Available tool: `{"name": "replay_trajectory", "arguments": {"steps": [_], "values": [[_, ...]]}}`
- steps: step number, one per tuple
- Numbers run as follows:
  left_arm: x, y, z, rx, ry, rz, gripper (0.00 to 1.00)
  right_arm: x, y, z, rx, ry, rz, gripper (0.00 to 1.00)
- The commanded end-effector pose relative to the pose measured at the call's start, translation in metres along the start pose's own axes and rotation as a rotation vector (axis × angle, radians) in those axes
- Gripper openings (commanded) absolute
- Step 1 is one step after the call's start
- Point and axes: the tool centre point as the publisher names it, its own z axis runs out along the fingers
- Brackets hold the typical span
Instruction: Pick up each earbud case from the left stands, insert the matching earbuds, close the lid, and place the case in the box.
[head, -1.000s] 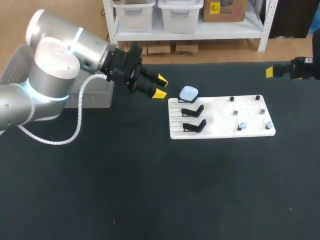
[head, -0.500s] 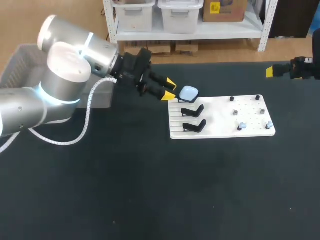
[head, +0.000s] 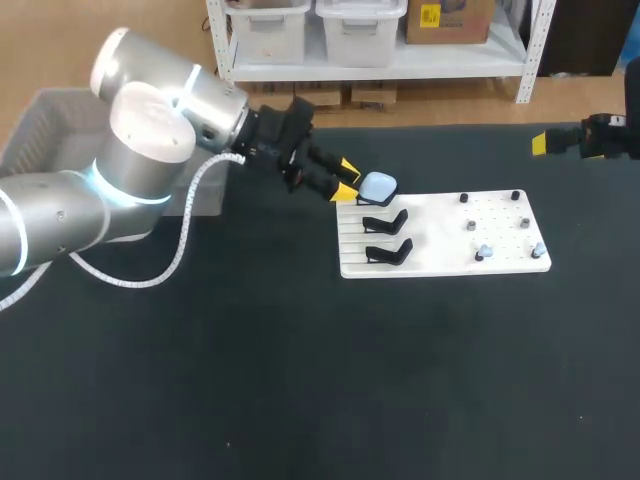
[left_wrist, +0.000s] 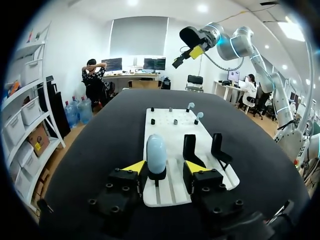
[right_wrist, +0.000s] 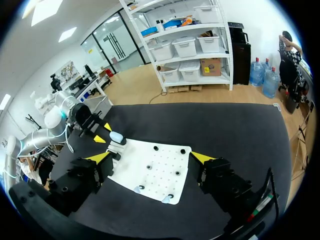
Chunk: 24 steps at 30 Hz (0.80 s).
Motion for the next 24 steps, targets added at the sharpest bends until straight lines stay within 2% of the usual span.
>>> {"name": "replay_trajectory", "arguments": {"steps": [1,8,11,16,18,24], "values": [[0.000,0.005,0.003,0.000,0.006,-0.003,0.46,0.000,0.000,0.000,0.000,0.000,0.000,1.00],[-0.001,0.004,0.010,0.008,0.002,-0.002,0.47,0.000,0.000,0.000,0.000,0.000,0.000,1.00],[-0.001,0.002,0.013,0.013,0.003,-0.002,0.55,0.000,0.000,0.000,0.000,0.000,0.000,1.00],[0.001,0.001,0.014,-0.005,0.003,-0.012,0.54,0.000,0.000,0.000,0.000,0.000,0.000,1.00],[0.001,0.002,0.014,-0.016,0.001,-0.011,0.50,0.000,0.000,0.000,0.000,0.000,0.000,1.00],[0.000,0.006,0.014,-0.030,-0.002,-0.009,0.47,0.000,0.000,0.000,0.000,0.000,0.000,1.00]]}}
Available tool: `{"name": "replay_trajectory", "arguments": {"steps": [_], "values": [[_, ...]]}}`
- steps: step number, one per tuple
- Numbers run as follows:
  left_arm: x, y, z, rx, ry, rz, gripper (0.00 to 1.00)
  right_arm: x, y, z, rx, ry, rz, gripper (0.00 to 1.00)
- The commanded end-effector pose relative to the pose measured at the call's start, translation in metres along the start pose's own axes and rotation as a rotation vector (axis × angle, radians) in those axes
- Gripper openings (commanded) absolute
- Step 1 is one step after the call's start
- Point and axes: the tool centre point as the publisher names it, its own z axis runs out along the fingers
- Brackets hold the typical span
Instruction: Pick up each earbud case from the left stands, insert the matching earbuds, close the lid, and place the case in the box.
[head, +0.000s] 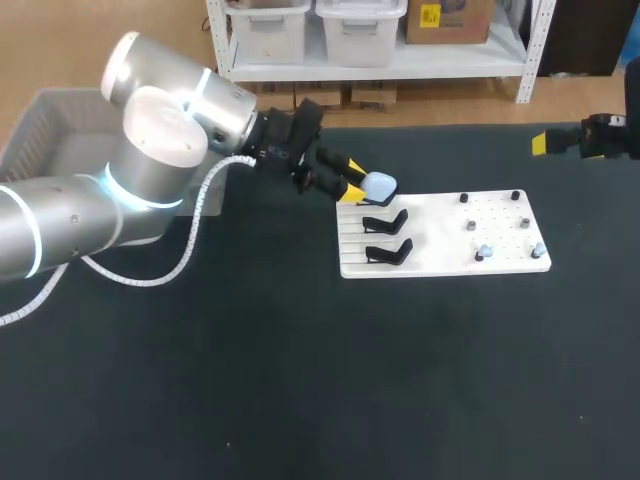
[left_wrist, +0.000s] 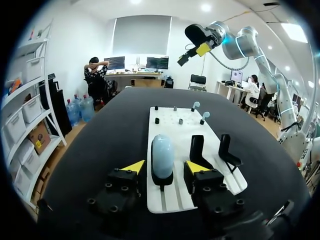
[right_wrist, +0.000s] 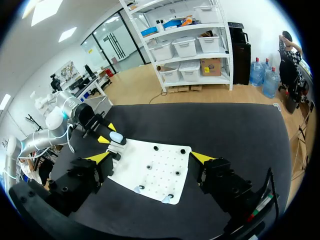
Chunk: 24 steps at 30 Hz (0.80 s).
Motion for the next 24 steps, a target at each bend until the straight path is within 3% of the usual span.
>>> {"name": "replay_trajectory", "arguments": {"steps": [1,6,24], "values": [[-0.001,-0.001,0.002,-0.009,-0.005,0.005,0.47,0.000,0.000,0.000,0.000,0.000,0.000,1.00],[-0.002,-0.001,0.007,-0.003,-0.013,0.007,0.51,0.000,0.000,0.000,0.000,0.000,0.000,1.00],[-0.002,0.002,0.013,-0.007,-0.018,-0.001,0.47,0.000,0.000,0.000,0.000,0.000,0.000,1.00]]}}
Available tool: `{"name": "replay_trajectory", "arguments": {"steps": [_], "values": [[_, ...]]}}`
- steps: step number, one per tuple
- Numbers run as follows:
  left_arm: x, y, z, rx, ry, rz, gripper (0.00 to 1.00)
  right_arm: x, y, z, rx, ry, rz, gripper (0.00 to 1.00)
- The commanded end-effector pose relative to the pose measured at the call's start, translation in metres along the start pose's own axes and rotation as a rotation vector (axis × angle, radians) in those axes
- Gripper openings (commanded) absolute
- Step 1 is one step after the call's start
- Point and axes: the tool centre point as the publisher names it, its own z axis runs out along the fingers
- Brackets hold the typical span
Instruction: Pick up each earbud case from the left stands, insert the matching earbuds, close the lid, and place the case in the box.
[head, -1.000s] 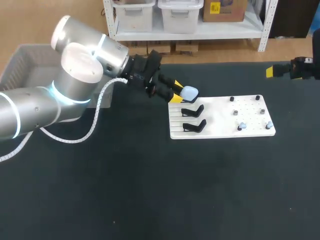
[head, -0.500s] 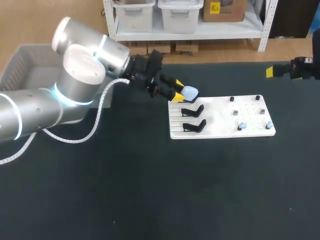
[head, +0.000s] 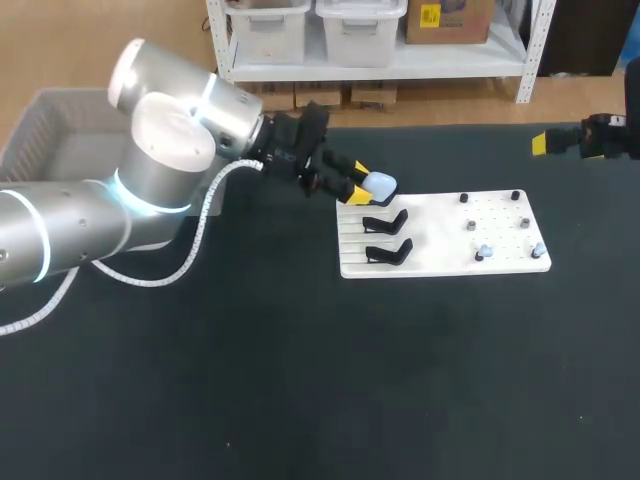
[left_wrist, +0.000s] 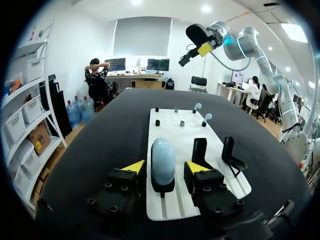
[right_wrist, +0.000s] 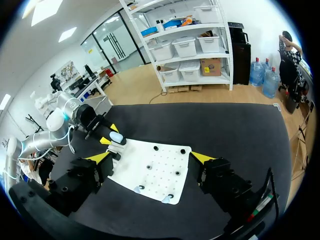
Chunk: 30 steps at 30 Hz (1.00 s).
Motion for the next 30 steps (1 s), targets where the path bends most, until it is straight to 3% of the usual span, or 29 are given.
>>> {"name": "replay_trajectory", "arguments": {"steps": [1,10,13,16,17,18,21,30], "values": [[0.000,0.001,0.003,-0.003,-0.001,0.001,0.47,0.000,0.000,0.000,0.000,0.000,0.000,1.00],[-0.001,0.000,0.008,0.001,0.006,0.001,0.43,0.000,0.000,0.000,0.000,0.000,0.000,1.00],[-0.001,0.001,0.009,0.001,0.009,0.000,0.37,0.000,0.000,0.000,0.000,0.000,0.000,1.00],[-0.002,0.001,0.009,0.000,0.012,0.000,0.28,0.000,0.000,0.000,0.000,0.000,0.000,1.00],[-0.002,0.001,0.009,-0.001,0.012,0.001,0.15,0.000,0.000,0.000,0.000,0.000,0.000,1.00],[-0.003,0.001,0.009,-0.002,0.013,0.003,0.08,0.000,0.000,0.000,0.000,0.000,0.000,1.00],[-0.004,0.001,0.008,-0.006,0.014,0.007,0.00,0.000,0.000,0.000,0.000,0.000,0.000,1.00],[-0.011,-0.005,-0.007,-0.053,-0.003,0.014,0.00,0.000,0.000,0.000,0.000,0.000,0.000,1.00]]}}
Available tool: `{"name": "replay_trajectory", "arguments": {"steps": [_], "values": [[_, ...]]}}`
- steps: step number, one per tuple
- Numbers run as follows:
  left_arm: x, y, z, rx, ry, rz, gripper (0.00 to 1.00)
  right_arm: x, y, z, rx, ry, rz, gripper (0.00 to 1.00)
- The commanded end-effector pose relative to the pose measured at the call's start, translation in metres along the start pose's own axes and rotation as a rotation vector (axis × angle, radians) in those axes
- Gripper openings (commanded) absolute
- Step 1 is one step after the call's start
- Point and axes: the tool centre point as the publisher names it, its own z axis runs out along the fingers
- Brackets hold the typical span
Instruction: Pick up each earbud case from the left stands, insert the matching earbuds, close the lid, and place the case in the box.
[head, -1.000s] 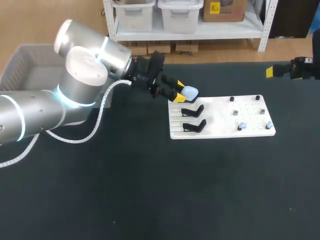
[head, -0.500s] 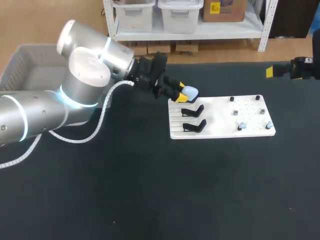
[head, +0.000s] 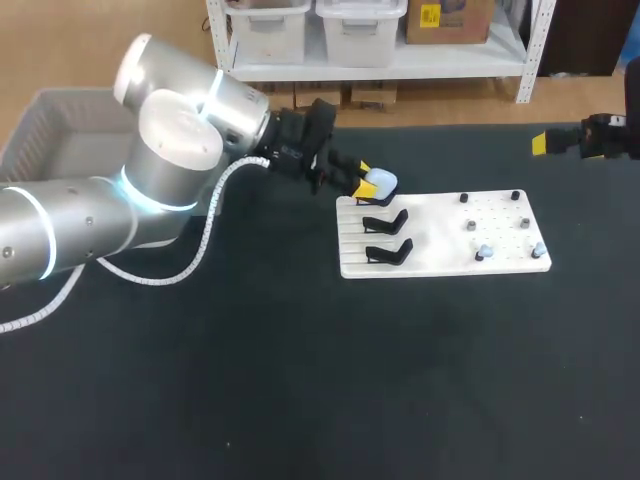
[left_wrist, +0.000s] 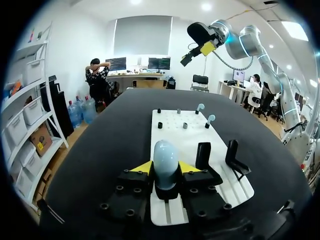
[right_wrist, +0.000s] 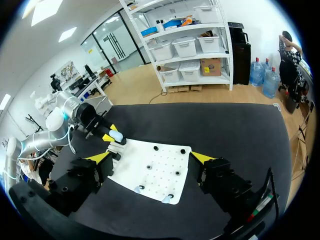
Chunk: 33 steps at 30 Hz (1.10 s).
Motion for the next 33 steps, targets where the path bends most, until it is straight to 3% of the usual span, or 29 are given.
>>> {"name": "replay_trajectory", "arguments": {"steps": [1,13,17,23,33], "values": [[-0.004,-0.011,-0.013,-0.042,-0.021,0.007,0.00,0.000,0.000,0.000,0.000,0.000,0.000,1.00],[-0.050,-0.028,-0.061,-0.023,-0.299,0.006,0.00,0.000,0.000,0.000,0.000,0.000,0.000,1.00],[-0.063,-0.035,-0.070,-0.028,-0.355,0.017,0.00,0.000,0.000,0.000,0.000,0.000,0.000,1.00],[-0.074,-0.042,-0.073,-0.032,-0.409,0.015,0.00,0.000,0.000,0.000,0.000,0.000,0.000,1.00],[-0.084,-0.055,-0.074,-0.036,-0.433,0.022,0.00,0.000,0.000,0.000,0.000,0.000,0.000,1.00]]}}
